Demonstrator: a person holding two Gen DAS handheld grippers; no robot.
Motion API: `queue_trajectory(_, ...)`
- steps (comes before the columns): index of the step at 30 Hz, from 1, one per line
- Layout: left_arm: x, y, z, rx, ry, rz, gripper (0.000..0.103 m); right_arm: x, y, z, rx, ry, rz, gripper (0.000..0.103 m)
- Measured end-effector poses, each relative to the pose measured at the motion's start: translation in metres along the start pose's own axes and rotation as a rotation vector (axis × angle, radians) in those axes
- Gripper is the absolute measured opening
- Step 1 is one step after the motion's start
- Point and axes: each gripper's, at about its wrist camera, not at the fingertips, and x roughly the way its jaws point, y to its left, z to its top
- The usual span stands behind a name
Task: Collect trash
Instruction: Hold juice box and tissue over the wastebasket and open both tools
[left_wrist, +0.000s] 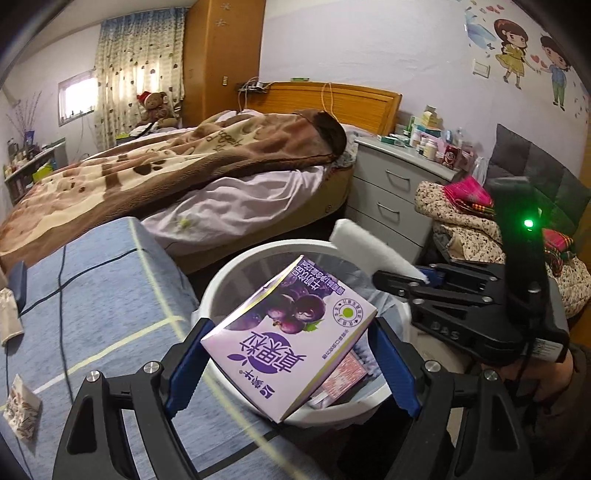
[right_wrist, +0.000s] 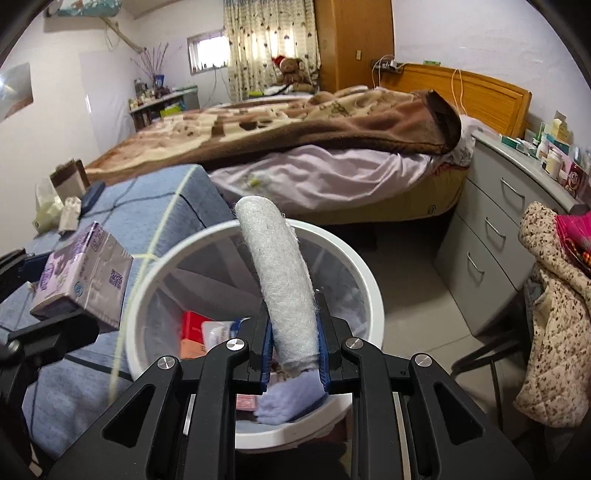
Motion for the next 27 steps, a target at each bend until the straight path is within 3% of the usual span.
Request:
queue_trajectory(13,0.025,-0.004,0.007,-0.02,0.013,-0.074,0.085,0.02,-0.022,0.001,0.04,0.071,0.02,0.023)
queue_trajectory(16,0.027,-0.006,0.007,-0.015,-0.001,-0.082,0.085,0.02,-0.026,-0.001,0.063,0.071,0.015,0.045)
queue_trajectory(17,0.027,-0.007,0.007,-0.016,-0.005,-0.077,0.085,0.02,-0.027,-0.001,0.071,0.069,0.016,0.057)
queue_trajectory(18,0.027,-0.006,0.007,-0.018,-0.002,-0.085,0.085,0.018,-0.028,-0.001,0.076,0.063,0.019,0.06)
queue_trajectory(27,0.017,0.003,0.004,-0.037,-0.003,-0.051,0.085,0.007,-0.029,-0.001,0.09,0.024,0.003,0.06)
